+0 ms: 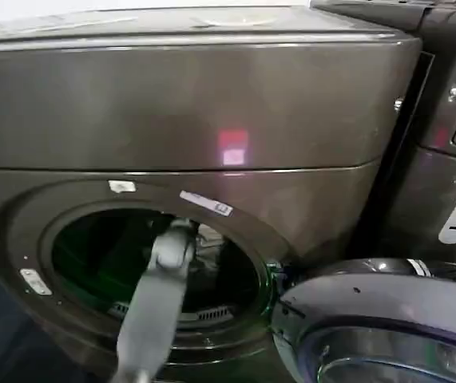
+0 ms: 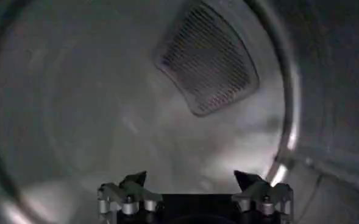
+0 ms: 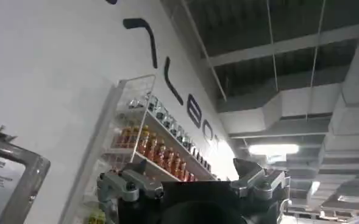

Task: Grasp the clothes from the dryer.

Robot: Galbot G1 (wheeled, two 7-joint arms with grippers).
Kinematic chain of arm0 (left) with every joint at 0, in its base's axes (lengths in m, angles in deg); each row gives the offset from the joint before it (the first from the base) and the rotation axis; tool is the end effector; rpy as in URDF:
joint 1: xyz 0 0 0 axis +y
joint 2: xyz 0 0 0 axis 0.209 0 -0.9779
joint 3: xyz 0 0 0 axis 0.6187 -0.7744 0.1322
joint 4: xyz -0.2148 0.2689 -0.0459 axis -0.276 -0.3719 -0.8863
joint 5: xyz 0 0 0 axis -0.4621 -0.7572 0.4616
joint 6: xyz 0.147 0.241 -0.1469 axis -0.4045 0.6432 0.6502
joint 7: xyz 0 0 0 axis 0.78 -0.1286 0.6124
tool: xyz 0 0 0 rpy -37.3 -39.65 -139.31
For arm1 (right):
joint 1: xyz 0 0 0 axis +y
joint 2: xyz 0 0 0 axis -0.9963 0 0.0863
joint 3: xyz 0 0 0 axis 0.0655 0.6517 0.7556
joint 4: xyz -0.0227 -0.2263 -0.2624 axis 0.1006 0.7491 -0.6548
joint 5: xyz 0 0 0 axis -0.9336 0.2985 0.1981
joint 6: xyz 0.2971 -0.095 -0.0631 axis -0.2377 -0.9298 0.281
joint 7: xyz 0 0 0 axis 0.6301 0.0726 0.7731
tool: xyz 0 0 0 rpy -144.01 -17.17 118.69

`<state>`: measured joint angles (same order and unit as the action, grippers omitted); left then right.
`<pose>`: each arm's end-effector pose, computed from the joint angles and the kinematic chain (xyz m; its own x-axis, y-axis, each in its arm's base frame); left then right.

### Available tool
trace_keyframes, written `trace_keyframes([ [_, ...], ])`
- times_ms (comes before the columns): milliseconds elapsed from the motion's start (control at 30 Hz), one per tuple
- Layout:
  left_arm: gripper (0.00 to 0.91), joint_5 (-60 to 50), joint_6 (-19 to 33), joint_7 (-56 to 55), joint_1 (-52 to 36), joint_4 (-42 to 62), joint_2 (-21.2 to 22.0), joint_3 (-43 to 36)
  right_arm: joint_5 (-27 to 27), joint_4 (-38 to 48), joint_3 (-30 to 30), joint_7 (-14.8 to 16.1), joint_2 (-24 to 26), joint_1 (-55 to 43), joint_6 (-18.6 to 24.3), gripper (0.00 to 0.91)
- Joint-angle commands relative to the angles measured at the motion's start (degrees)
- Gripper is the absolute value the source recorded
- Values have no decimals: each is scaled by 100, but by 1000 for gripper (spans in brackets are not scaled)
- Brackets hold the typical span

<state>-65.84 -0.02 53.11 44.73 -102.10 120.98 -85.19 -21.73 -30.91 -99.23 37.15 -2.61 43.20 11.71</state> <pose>0.6024 -0.0014 -0.2088 -0.7293 0.4638 0.5030 0.6816 0.4283 0.5933 -0.0870 -0.3956 0.0516 -0.4245 0.7049 -0.5682 0.8955 0.4195 -0.1486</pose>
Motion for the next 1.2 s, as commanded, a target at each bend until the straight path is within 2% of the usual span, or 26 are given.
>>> trace_keyframes([
  [33,907,-1558,704,2029,-1390,2449,123,-1562,0,-21,40,0,-26,-29,11,907],
  [167,907,-1968,637,2092,-1637,2940,392,-1794,1,-37,20,3,-38,-20,7,907],
  [267,907,-2159,283,1998,-1665,3088,529,-1896,1,-56,9,7,-35,0,0,907],
  [500,907,-1771,57,1981,-1646,3697,1057,-2263,2,-72,-74,10,44,140,-24,907],
  [833,887,-1272,-5,1870,-1326,3720,1124,-2175,5,-102,-120,5,-3,214,-28,907],
  [867,466,-1273,17,1918,-1316,3759,1124,-2190,7,-97,-120,5,-4,213,-27,907],
  [900,137,-1279,38,1939,-1307,3759,1113,-2203,9,-92,-119,5,-4,212,-25,907],
  [933,0,-1276,85,1970,-1312,3751,1102,-2208,12,-83,-114,1,-2,209,-26,907],
  [1200,0,-1154,201,1912,-1401,3723,1053,-2183,27,-88,-38,0,-4,153,-16,907],
])
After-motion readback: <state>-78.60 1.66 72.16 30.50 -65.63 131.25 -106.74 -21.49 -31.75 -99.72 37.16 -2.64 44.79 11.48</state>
